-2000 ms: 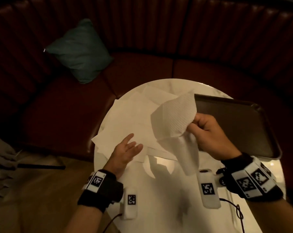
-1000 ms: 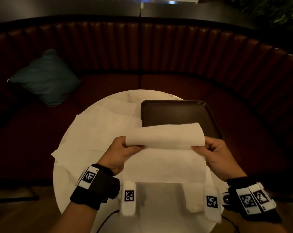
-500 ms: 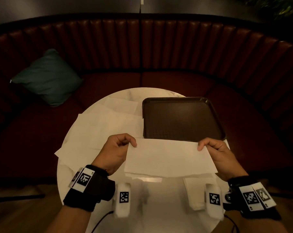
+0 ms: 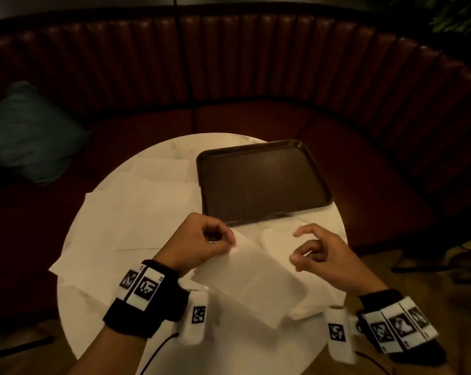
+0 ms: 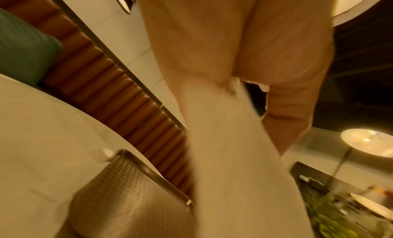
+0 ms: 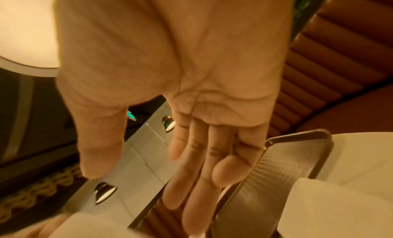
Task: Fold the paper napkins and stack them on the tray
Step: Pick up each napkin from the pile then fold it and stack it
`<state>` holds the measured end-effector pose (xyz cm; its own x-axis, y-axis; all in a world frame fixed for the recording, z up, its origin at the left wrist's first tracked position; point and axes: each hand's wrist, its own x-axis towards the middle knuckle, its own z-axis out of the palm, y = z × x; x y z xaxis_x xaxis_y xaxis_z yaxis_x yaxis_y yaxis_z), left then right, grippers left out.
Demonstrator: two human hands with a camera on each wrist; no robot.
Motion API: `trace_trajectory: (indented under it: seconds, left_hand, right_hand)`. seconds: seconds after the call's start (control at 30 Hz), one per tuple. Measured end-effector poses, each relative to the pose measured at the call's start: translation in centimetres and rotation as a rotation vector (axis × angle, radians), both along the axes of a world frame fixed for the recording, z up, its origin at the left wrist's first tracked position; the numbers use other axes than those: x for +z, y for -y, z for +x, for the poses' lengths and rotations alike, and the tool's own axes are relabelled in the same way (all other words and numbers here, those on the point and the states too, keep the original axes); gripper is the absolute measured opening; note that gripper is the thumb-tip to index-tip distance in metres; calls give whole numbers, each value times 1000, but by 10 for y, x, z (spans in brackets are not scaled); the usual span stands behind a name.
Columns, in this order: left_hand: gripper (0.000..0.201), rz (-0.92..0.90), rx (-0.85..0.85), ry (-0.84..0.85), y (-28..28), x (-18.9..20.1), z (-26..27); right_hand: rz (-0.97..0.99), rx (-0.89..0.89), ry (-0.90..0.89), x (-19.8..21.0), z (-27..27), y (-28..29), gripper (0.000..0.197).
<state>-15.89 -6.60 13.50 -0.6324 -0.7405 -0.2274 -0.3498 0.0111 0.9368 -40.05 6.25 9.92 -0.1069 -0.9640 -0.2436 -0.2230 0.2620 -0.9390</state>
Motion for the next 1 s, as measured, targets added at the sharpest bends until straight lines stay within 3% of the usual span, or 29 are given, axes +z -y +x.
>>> trace_trajectory:
  seconds: [0.07,0.13,0.2,0.27,0.37,0.47,0.6,0.7,0.87,1.0]
  left_hand:
    - [19,11,-151,22,1,2,-18]
    - [21,17,-296,46,2,3,-38]
    - [23,30,-387,54,4,4,-59]
    - [24,50,-406,52,7,1,-77]
    - [15,14,-364,30,18,-11,-103]
    - [15,-197,-298,122,33,-38,-131]
    - [17,-431,-287,276,33,-76,-161]
    - [30,-517,-369,387,29,-101,-176]
    - [46,-479,-473,515,25,-132,-189]
    - [50,-412,-553,657,24,-148,-189]
  right_hand:
    - [68,118,-27,1,15,2,41]
    - [45,192,-55,-5,29,2,22]
    - [-7,152,-122,-19,32,-2,7]
    - [37,55,-204,-31,25,-11,7]
    - [70,-96,-82,-39,6,-37,16]
    - [76,-220,23,-43,-16,-66,34]
    - [173,-427,-3,-71,-26,-81,26]
    - [280,-529,12,-98,-23,-75,27]
    - [423,-451,-128,-121,-5,-63,34]
    - [536,-510,-225,-135,-5,-54,36]
